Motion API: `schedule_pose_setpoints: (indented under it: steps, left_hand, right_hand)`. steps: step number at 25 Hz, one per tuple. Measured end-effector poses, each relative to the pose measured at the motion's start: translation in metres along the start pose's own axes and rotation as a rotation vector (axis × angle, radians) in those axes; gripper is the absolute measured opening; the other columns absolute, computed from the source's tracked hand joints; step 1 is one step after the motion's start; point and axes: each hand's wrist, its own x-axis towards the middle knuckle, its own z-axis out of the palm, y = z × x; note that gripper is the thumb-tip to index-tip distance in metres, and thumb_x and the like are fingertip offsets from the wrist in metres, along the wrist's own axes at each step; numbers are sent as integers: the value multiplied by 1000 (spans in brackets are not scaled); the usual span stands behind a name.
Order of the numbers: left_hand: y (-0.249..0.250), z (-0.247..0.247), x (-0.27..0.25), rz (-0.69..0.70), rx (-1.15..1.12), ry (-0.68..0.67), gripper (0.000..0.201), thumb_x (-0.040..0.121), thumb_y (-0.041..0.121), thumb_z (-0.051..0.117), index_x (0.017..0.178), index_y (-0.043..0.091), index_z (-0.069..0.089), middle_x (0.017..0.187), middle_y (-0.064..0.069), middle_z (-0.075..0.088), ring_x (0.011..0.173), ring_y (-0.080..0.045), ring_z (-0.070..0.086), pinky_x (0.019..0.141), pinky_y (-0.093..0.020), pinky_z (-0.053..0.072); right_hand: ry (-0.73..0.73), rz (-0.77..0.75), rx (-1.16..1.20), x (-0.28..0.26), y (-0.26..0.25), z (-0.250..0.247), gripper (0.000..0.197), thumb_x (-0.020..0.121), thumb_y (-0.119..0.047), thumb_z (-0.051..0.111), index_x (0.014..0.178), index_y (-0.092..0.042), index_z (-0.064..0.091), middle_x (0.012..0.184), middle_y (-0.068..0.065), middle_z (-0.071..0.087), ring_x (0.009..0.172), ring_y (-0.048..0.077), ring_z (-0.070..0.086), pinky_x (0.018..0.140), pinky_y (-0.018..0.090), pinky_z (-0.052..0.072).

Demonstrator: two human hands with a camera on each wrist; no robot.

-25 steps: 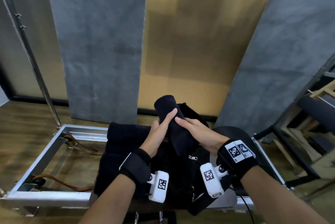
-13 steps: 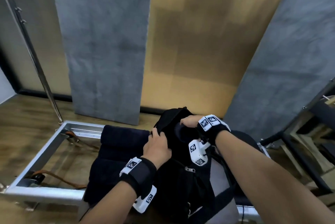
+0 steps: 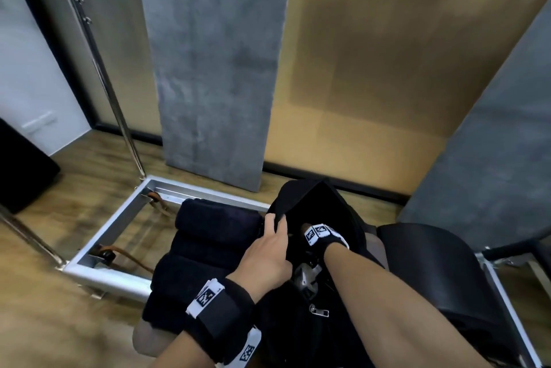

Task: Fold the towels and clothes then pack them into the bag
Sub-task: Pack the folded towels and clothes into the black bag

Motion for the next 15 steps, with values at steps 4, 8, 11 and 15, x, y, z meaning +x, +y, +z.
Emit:
schedule_pose_setpoints:
  steps: [4,8,11,15]
  left_hand:
    - [-1,6,4,-48,-11,43,91,89,1,60,164,22,15,163,-2,8,68,-21,56,61,-31,44]
    - [-5,12,7,-44,-28,111,82,95,13,59,163,27,17,155,-2,15,71,-20,61,67,-37,54]
    - [-8,14,8,-8,-54,154,69,102,27,59,160,35,23,150,-3,22,72,-19,62,73,-39,57]
    - [-11,20,9,45,0,226,55,106,49,51,157,43,30,145,-1,23,67,-11,53,68,-31,46]
  right_hand:
    - [-96,-74,-89,5,9,13,48,103,-4,51,150,-4,48,132,12,65,100,19,61,68,6,47]
    - [-93,-91,-85,-2,7,14,59,106,-6,45,162,-19,31,161,11,41,138,27,51,95,28,44]
    - [5,-82,26,-12,9,3,64,107,-9,43,165,-20,19,164,15,34,134,25,50,98,28,42]
    - [137,-5,22,-28,-17,-23,44,110,-14,44,152,-4,43,153,20,48,139,34,51,112,36,43]
